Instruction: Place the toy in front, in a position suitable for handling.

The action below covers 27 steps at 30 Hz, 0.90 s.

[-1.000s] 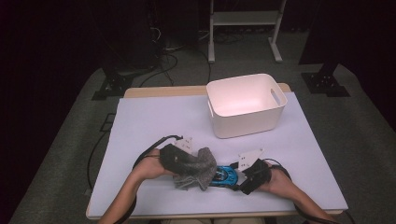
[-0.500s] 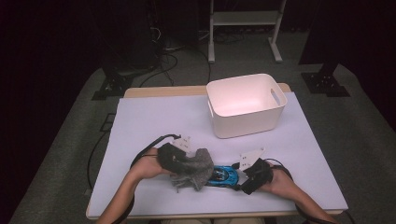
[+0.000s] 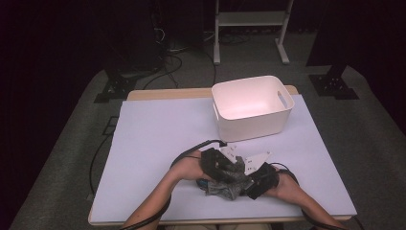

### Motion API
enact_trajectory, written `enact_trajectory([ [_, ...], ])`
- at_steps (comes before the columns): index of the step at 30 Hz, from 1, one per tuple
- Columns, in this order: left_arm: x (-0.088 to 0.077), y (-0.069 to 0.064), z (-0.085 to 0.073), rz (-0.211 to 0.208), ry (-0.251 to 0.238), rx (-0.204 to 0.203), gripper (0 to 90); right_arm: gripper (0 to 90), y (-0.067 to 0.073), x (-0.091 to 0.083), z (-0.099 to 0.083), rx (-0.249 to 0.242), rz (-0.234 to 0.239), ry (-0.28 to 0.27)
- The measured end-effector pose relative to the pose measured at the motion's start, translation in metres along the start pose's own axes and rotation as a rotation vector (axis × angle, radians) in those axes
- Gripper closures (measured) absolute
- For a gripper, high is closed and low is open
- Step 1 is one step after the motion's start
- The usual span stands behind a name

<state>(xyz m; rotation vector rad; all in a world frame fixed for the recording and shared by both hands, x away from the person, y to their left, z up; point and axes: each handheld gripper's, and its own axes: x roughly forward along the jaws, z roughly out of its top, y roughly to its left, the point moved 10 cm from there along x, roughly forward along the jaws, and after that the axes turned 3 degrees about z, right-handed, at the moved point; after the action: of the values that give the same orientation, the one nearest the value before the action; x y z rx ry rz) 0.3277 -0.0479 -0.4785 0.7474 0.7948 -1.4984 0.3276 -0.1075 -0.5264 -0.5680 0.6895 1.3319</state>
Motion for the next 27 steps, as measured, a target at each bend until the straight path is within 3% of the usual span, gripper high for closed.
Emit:
enact_trajectory([
  [1,0.002,0.0,0.002,-0.005,0.001,0.002,73.7,24.5,0.002,0.0,0.0,0.024,0.005,-0.001],
  [5,0.011,-0.002,0.005,-0.023,-0.004,-0.011,73.8,24.5,0.001,0.0,0.0,0.015,0.005,-0.009],
  [10,0.002,0.001,-0.003,-0.007,0.0,-0.015,73.8,24.5,0.001,0.0,0.0,0.013,0.002,-0.01],
  [16,-0.02,0.007,-0.027,0.012,-0.028,-0.082,73.3,24.5,0.0,0.0,0.0,-0.003,-0.001,-0.007],
  [27,-0.053,0.011,-0.074,0.08,-0.02,-0.164,73.4,24.5,0.0,0.0,-0.004,0.01,0.002,0.01],
])
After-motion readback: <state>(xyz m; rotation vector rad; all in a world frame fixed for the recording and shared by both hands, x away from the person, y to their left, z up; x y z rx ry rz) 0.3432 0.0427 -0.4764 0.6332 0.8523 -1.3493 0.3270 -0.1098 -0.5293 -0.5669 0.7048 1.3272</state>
